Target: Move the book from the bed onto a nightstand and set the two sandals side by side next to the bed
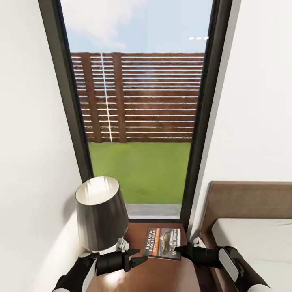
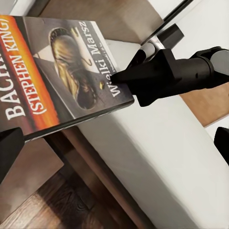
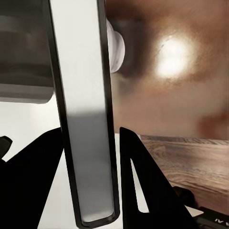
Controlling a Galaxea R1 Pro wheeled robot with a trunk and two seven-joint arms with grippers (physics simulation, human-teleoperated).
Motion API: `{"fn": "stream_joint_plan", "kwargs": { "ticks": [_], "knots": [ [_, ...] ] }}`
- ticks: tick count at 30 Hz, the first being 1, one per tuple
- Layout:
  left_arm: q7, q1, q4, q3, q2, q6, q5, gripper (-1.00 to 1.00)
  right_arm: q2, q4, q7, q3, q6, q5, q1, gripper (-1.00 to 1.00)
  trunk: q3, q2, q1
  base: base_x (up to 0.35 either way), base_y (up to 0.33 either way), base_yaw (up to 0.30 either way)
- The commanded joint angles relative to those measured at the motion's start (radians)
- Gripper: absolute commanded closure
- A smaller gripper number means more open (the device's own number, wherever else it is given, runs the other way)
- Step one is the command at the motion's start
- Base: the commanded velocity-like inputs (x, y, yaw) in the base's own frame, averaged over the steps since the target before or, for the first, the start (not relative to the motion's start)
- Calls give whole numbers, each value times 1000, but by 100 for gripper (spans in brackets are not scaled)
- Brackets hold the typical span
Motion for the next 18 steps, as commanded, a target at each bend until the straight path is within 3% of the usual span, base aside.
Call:
{"fn": "stream_joint_plan", "kwargs": {
  "ticks": [1,18],
  "knots": [
    [-7,-1,-1,8,-2,11,-9,-100,0,0,3,-3,6,-1,-1,100,-4,-8,4,0,0,0],
    [-7,-1,-1,8,-2,11,-9,-100,1,0,3,-3,6,-1,-1,100,-58,-127,69,0,0,0]
  ]
}}
